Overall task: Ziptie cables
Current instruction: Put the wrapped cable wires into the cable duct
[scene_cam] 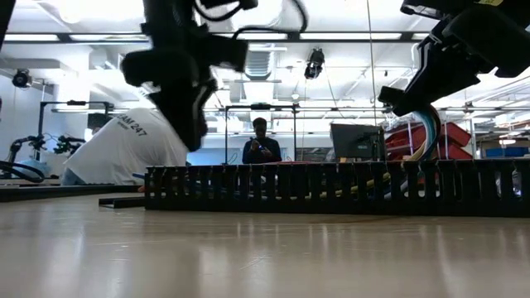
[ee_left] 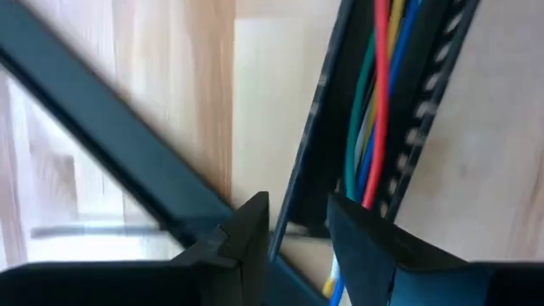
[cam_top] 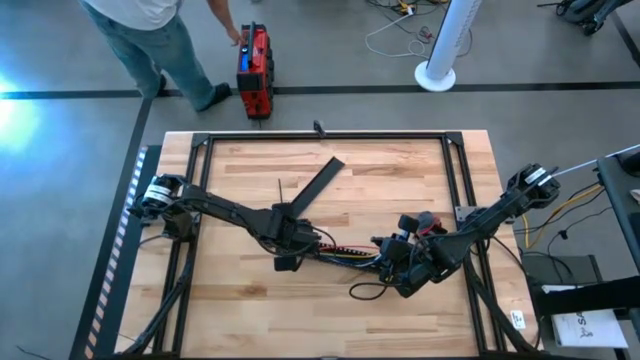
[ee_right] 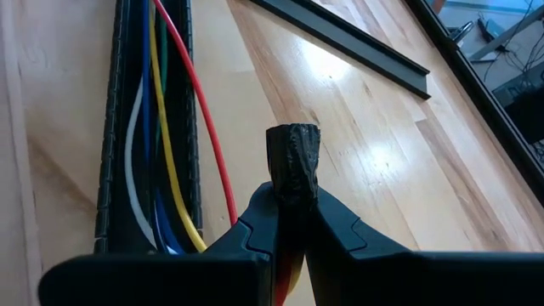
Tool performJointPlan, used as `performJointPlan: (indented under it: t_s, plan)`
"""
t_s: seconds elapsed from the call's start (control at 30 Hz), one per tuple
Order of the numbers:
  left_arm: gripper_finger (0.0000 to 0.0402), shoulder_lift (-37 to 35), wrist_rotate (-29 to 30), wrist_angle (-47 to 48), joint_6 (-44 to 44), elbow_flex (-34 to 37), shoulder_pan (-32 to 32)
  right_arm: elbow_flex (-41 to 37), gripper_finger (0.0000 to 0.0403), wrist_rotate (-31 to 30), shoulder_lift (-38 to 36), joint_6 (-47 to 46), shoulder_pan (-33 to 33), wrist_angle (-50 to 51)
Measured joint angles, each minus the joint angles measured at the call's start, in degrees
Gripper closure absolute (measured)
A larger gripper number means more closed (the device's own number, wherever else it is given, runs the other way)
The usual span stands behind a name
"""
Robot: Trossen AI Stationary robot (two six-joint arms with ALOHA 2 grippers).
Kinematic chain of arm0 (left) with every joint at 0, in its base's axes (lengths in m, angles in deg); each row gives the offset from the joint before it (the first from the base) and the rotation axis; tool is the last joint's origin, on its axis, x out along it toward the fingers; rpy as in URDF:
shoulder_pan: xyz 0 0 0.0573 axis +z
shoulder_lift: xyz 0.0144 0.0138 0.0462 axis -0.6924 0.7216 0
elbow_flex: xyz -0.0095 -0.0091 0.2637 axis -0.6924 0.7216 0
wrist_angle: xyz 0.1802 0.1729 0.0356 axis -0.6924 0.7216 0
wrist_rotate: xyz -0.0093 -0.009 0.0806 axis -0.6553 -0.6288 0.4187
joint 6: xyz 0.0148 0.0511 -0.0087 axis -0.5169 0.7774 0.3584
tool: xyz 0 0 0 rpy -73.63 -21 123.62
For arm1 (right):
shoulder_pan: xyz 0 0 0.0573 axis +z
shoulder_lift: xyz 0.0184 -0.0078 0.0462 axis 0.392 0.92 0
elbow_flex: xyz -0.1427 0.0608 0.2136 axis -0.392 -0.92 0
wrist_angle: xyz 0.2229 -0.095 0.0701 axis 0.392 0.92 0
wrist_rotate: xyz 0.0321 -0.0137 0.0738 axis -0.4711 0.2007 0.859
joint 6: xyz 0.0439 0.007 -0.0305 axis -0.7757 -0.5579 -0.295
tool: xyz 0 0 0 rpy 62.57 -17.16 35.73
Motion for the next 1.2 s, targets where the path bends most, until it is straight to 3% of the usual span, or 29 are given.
performJointPlan:
  t_s: [0.3, 0.6, 0.73, 0.93, 1.2]
  plan:
    - [0.0301, 2.37, 0.00, -7.89, 5.80, 0.56, 0.98, 0.20, 0.0382, 0.30, -0.47, 0.83, 0.96, 0.04]
    - [0.0309, 6.05, 0.01, -9.04, 6.76, 0.64, 2.30, 0.85, 0.0382, 0.10, -2.27, 1.49, 2.53, 0.00]
    - [0.0328, 7.21, -0.46, -9.06, 6.58, 0.66, 2.45, 0.85, 0.0382, 0.10, -2.34, 1.49, 3.63, 0.04]
    - [0.0390, 7.16, -2.26, -8.76, 6.48, 0.69, 2.39, 0.85, 0.0382, 0.67, -2.38, 1.49, 5.52, 0.04]
    - [0.0399, 6.86, -3.48, -5.77, 2.81, 0.69, 2.38, 0.87, 0.0382, 1.70, -3.87, 0.83, 8.86, 0.05]
